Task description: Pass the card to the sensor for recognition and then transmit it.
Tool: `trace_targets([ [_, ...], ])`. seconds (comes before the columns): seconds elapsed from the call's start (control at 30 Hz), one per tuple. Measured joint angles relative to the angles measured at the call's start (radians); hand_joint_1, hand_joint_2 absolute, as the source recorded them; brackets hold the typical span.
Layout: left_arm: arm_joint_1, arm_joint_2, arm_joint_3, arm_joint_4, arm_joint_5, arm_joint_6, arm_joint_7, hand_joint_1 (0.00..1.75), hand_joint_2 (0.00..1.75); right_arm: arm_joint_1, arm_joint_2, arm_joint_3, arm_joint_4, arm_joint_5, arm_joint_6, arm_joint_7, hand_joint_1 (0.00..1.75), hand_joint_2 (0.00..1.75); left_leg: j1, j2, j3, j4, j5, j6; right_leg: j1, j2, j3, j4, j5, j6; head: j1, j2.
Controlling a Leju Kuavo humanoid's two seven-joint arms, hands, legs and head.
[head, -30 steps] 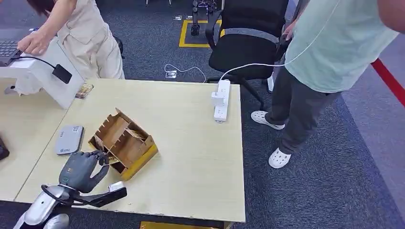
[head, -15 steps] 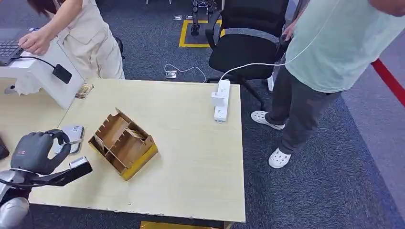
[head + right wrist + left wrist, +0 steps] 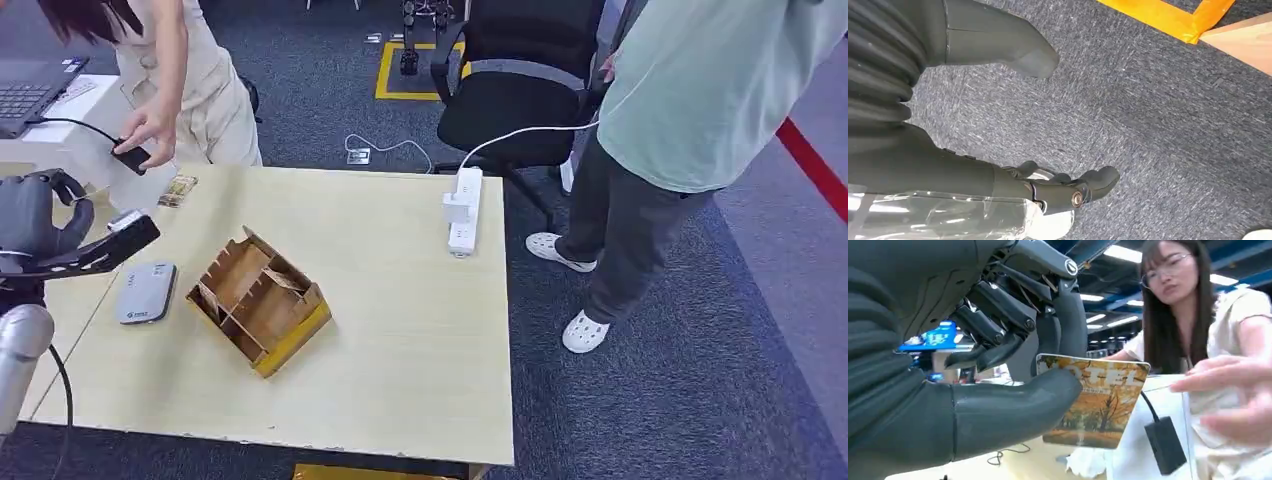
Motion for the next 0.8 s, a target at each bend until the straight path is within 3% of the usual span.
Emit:
trace_targets([
  [0.43,-0.138,-0.042,-0.041,0.173,-0.021,0.069,0.018,1.75,1.75,0.002,0.002,0.0,0.0,-0.01,-0.005,0.003,0.0,1.75,0.0,0.003,-0.001,0.0,-0.001,-0.001,0.0,0.003,-0.003,0.0,0.0,0.0,0.0,0.0],
  [0.5,-0.158,-0.052,-0.05,0.196,-0.022,0.074,0.018,1.59,1.75,0.003,0.002,0.0,0.0,-0.011,-0.006,0.003,0.0,1.75,0.0,0.003,-0.001,0.0,-0.001,-0.001,0.0,0.003,-0.003,0.0,0.0,0.0,0.0,0.0],
  [0.53,-0.165,-0.056,-0.056,0.206,-0.022,0.075,0.018,1.75,1.75,0.004,0.002,0.0,0.0,-0.011,-0.006,0.003,0.0,1.75,0.0,0.003,-0.001,0.0,-0.001,-0.001,0.0,0.003,-0.003,0.0,0.0,0.0,0.0,0.0],
  [0.57,-0.167,-0.06,-0.061,0.212,-0.021,0.076,0.018,1.5,1.75,0.003,0.002,0.0,0.0,-0.012,-0.006,0.003,0.0,1.75,0.0,0.004,-0.001,0.0,-0.001,-0.001,0.0,0.004,-0.003,0.0,0.0,0.0,0.0,0.0],
  [0.6,-0.167,-0.061,-0.064,0.213,-0.019,0.076,0.017,0.33,1.75,0.004,0.002,0.0,0.0,-0.012,-0.006,0.003,0.0,1.75,0.0,0.004,-0.001,0.0,-0.001,-0.001,0.0,0.004,-0.003,0.0,0.0,0.0,0.0,0.0],
  [0.63,-0.167,-0.065,-0.065,0.215,-0.018,0.076,0.017,0.0,1.75,0.004,0.002,0.0,0.0,-0.012,-0.006,0.003,0.0,1.75,0.0,0.005,-0.001,0.0,-0.001,-0.001,0.0,0.005,-0.003,0.0,0.0,0.0,0.0,0.0],
  [0.8,-0.167,-0.066,-0.069,0.225,-0.013,0.077,0.014,0.0,1.75,0.004,0.002,0.0,0.0,-0.012,-0.006,0.003,0.0,1.75,0.0,0.006,-0.001,0.0,-0.001,-0.001,0.0,0.006,-0.003,0.0,0.0,0.0,0.0,0.0],
])
